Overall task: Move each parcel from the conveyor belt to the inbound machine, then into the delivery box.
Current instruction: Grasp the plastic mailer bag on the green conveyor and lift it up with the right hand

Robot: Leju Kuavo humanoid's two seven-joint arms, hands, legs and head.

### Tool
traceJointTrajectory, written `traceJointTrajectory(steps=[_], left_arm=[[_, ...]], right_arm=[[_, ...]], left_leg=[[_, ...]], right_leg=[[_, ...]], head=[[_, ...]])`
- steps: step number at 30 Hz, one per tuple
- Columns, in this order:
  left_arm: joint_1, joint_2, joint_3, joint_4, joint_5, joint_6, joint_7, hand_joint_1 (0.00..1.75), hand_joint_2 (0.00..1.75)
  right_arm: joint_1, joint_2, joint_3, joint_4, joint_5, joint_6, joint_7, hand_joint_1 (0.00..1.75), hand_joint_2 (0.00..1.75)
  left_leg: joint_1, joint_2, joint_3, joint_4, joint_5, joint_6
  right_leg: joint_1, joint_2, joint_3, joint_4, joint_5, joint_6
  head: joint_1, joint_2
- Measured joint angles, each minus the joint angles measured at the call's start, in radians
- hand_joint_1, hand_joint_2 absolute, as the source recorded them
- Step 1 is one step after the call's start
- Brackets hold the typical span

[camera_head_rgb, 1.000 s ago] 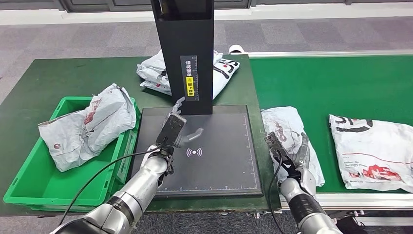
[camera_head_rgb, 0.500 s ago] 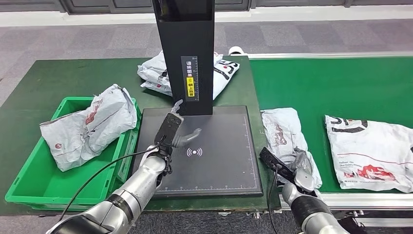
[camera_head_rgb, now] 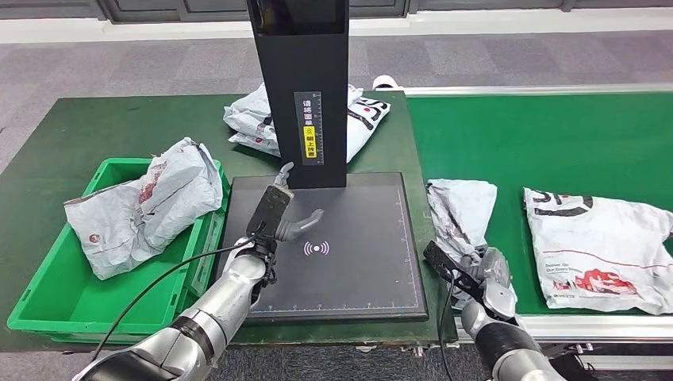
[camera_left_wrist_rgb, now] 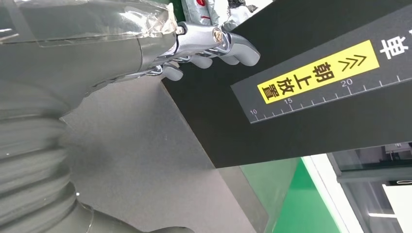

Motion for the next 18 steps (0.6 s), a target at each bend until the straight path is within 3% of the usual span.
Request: traceJointTrajectory(steps=[7,12,15,18], left_arm=[[0.001,0.002,0.005,0.0,-0.007,0.013,-0.004,0.0,1.75],[0.013,0.004,0.018,-0.011,-0.041,0.086,-0.038,0.0,1.75],[0.024,0.005,0.024,-0.023,-0.081,0.171,-0.066,0.0,1.75],[0.03,0.003,0.034,-0.031,-0.091,0.214,-0.096,0.0,1.75]], right_arm=[[0.005,0.008,-0.005,-0.006,-0.026,-0.049,-0.04,1.75,1.75],[0.05,0.03,-0.033,-0.111,-0.145,-0.22,-0.239,1.75,1.75],[0.094,0.051,-0.036,-0.272,-0.234,-0.315,-0.399,1.75,1.75],[0.109,0.072,-0.029,-0.419,-0.286,-0.348,-0.495,1.75,1.75]], left_leg=[[0.0,0.0,-0.001,0.0,0.0,0.0],[0.0,0.0,-0.004,0.0,0.0,0.0],[0.0,0.0,-0.006,0.0,0.0,-0.001],[0.0,0.001,-0.006,0.0,0.0,-0.001]], right_leg=[[0.0,0.0,-0.001,0.0,0.0,0.0],[0.0,0.001,-0.004,0.0,0.0,0.0],[0.0,0.0,-0.006,0.001,0.0,0.0],[0.0,0.001,-0.007,0.001,0.0,0.0]], head=[[0.0,0.0],[0.0,0.0],[0.0,0.0],[0.0,0.0]])
